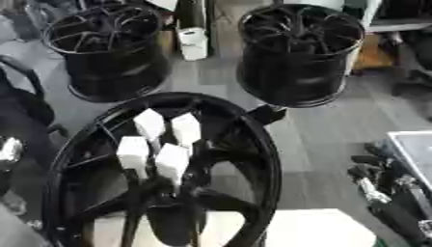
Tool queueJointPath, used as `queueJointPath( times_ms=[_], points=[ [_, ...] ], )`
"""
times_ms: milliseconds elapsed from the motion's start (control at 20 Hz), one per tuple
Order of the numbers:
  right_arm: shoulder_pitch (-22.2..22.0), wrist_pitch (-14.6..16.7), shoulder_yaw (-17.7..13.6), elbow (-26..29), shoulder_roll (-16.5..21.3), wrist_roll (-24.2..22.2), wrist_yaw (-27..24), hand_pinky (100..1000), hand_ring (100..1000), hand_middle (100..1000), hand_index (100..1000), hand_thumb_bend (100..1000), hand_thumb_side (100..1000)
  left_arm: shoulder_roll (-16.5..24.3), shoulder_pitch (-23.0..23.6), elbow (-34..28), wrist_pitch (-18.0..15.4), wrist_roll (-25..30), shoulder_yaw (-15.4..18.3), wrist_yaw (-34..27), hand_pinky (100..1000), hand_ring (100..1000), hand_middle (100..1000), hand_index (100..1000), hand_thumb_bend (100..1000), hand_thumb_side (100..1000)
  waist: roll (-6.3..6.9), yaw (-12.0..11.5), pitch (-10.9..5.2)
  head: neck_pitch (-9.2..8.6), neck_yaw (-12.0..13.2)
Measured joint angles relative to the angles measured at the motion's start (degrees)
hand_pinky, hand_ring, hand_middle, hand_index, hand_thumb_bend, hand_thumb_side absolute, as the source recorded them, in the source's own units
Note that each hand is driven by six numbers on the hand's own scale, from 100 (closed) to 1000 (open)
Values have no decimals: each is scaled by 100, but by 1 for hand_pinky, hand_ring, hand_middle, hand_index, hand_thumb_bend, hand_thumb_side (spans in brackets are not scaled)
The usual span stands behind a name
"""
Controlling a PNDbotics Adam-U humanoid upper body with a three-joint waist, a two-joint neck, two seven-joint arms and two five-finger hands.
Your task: Pull the pin out of the wheel hub.
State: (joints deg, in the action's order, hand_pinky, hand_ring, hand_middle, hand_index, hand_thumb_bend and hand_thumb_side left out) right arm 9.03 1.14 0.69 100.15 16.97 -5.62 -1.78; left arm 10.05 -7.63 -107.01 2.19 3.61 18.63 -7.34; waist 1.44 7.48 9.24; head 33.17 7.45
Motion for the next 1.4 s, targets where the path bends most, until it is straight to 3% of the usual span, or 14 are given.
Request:
queueJointPath(
  times_ms=[350,800,1000,1050,1250,1400],
  points=[
    [0,0,-1,0,-3,1,0,786,734,763,936,100,429,-1,0,0,6,31,-8,1,682,616,622,735,180,100,-15,2,0,156,78],
    [-24,-1,0,0,-7,0,0,787,734,763,936,100,432,40,-3,-7,66,185,-153,105,682,616,624,735,190,100,-21,70,6,838,199],
    [-48,-1,0,0,-7,0,0,787,734,763,936,100,431,421,-102,-129,93,339,-335,323,690,629,643,750,245,100,5,102,7,959,229],
    [-48,-1,0,0,-6,0,0,788,734,763,936,100,431,565,-139,-190,98,404,-423,397,694,643,659,764,296,100,30,110,7,968,237],
    [-57,-1,0,-2,29,-1,0,788,734,763,936,100,431,1158,-403,-374,148,742,-938,757,712,682,703,805,384,100,148,134,-12,1008,247],
    [-124,-3,1,-7,101,-5,9,788,734,763,936,100,431,1608,-722,-257,169,1019,-1371,1042,717,696,720,818,435,100,249,181,-120,1055,266]
  ],
)
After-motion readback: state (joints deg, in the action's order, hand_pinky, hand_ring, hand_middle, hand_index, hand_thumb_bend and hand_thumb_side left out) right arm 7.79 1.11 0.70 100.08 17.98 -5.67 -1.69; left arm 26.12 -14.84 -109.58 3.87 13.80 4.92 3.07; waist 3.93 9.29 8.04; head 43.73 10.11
